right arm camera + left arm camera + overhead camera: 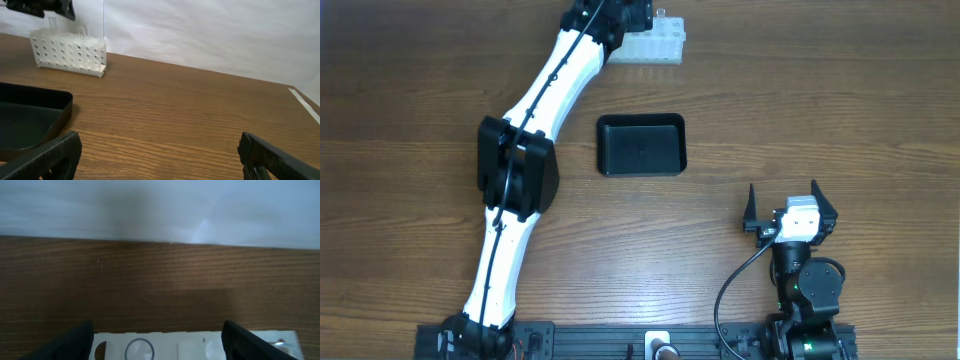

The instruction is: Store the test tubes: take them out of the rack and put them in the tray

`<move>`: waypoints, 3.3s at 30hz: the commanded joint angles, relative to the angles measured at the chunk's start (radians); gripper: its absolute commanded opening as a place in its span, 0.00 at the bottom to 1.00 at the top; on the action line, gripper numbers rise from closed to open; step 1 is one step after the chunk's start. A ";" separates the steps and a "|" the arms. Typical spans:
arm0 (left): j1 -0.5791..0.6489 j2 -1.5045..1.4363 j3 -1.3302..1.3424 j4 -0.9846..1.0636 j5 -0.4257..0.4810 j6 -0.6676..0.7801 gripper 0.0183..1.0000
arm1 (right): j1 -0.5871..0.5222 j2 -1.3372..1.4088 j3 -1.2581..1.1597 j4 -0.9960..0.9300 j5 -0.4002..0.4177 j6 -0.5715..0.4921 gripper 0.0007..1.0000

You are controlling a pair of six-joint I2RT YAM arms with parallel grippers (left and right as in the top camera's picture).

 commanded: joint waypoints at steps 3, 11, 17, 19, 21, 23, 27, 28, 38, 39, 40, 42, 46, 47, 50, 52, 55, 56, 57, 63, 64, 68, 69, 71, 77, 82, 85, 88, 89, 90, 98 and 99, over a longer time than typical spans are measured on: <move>0.005 0.042 0.003 0.014 -0.019 0.017 0.81 | -0.005 -0.002 -0.005 -0.004 -0.002 -0.004 0.99; 0.006 0.056 0.003 0.014 -0.019 0.016 0.66 | -0.005 -0.002 -0.005 -0.004 -0.002 -0.004 0.99; 0.007 0.058 0.003 0.014 -0.019 0.016 0.48 | -0.005 -0.002 -0.005 -0.004 -0.002 -0.004 0.99; 0.007 0.058 0.003 0.014 -0.019 0.016 0.35 | -0.005 -0.002 -0.005 -0.004 -0.002 -0.004 0.99; 0.007 0.058 0.003 0.014 -0.019 0.013 0.24 | -0.005 -0.002 -0.005 -0.004 -0.002 -0.004 0.99; 0.007 0.058 0.003 0.014 -0.019 0.013 0.18 | -0.005 -0.002 -0.005 -0.004 -0.002 -0.004 0.99; 0.007 0.058 0.003 0.014 -0.019 0.013 0.10 | -0.005 -0.002 -0.005 -0.004 -0.002 -0.003 0.99; 0.007 0.058 0.004 0.013 -0.018 0.013 0.10 | -0.005 -0.002 -0.005 -0.004 -0.002 -0.003 0.99; 0.004 0.021 0.069 -0.056 -0.019 0.016 0.02 | -0.005 -0.002 -0.005 -0.004 -0.002 -0.004 0.99; 0.002 0.010 0.069 -0.060 -0.019 0.016 0.02 | -0.005 -0.002 -0.005 -0.004 -0.002 -0.004 0.99; 0.001 -0.003 0.069 -0.061 -0.023 0.017 0.02 | -0.005 -0.002 -0.005 -0.004 -0.002 -0.004 0.99; -0.004 -0.033 0.069 -0.062 -0.039 0.017 0.02 | -0.005 -0.002 -0.005 -0.004 -0.002 -0.004 0.99; -0.008 -0.096 0.069 -0.063 -0.080 0.017 0.02 | -0.005 -0.002 -0.005 -0.004 -0.002 -0.004 0.99; -0.008 -0.110 0.069 -0.063 -0.085 0.017 0.02 | -0.005 -0.002 -0.005 -0.004 -0.002 -0.004 0.99; -0.008 -0.157 0.069 -0.063 -0.087 0.018 0.02 | -0.005 -0.002 -0.005 -0.004 -0.002 -0.003 0.99; -0.008 -0.192 0.069 -0.069 -0.086 0.018 0.02 | -0.005 -0.002 -0.005 -0.004 -0.002 -0.003 0.99; -0.013 -0.232 0.069 -0.122 -0.071 0.016 0.02 | -0.005 -0.002 -0.005 -0.004 -0.002 -0.004 0.99; -0.014 -0.246 0.069 -0.156 -0.050 0.016 0.02 | -0.005 -0.002 -0.005 -0.004 -0.002 -0.004 0.99; -0.016 -0.257 0.069 -0.192 -0.027 0.012 0.02 | -0.005 -0.002 -0.005 -0.004 -0.002 -0.004 0.99; -0.021 -0.290 0.069 -0.601 0.180 -0.124 0.02 | -0.005 -0.002 -0.005 -0.004 -0.002 -0.004 0.99; -0.022 -0.284 0.069 -0.656 0.206 -0.134 0.02 | -0.005 -0.002 -0.005 -0.004 -0.002 -0.004 0.99; -0.026 -0.245 0.068 -0.853 0.323 -0.149 0.02 | -0.005 -0.002 -0.005 -0.004 -0.002 -0.004 0.99; -0.027 -0.234 0.068 -0.887 0.340 -0.149 0.02 | -0.005 -0.002 -0.005 -0.004 -0.002 -0.004 0.99; -0.033 -0.205 0.068 -0.941 0.354 -0.149 0.02 | -0.005 -0.002 -0.005 -0.004 -0.002 -0.004 0.99; -0.062 -0.092 0.068 -1.003 0.371 -0.149 0.02 | -0.005 -0.002 -0.005 -0.004 -0.002 -0.004 0.99; -0.069 -0.030 0.068 -0.985 0.370 -0.149 0.02 | -0.005 -0.002 -0.005 -0.004 -0.002 -0.004 0.99; -0.068 -0.005 0.068 -0.973 0.370 -0.149 0.02 | -0.005 -0.002 -0.005 -0.004 -0.002 -0.004 0.99; -0.066 0.012 0.068 -0.973 0.370 -0.148 0.02 | -0.005 -0.002 -0.005 -0.004 -0.002 -0.004 0.99; -0.065 0.020 0.068 -0.973 0.370 -0.148 0.02 | -0.005 -0.002 -0.005 -0.004 -0.002 -0.004 0.99; -0.064 0.024 0.068 -0.973 0.370 -0.148 0.02 | -0.005 -0.002 -0.005 -0.004 -0.002 -0.004 0.99; -0.061 0.076 0.068 -0.973 0.371 -0.148 0.02 | -0.005 -0.002 -0.005 -0.004 -0.002 -0.004 0.99; -0.061 0.079 0.068 -0.973 0.371 -0.148 0.02 | -0.005 -0.002 -0.005 -0.004 -0.002 -0.004 0.99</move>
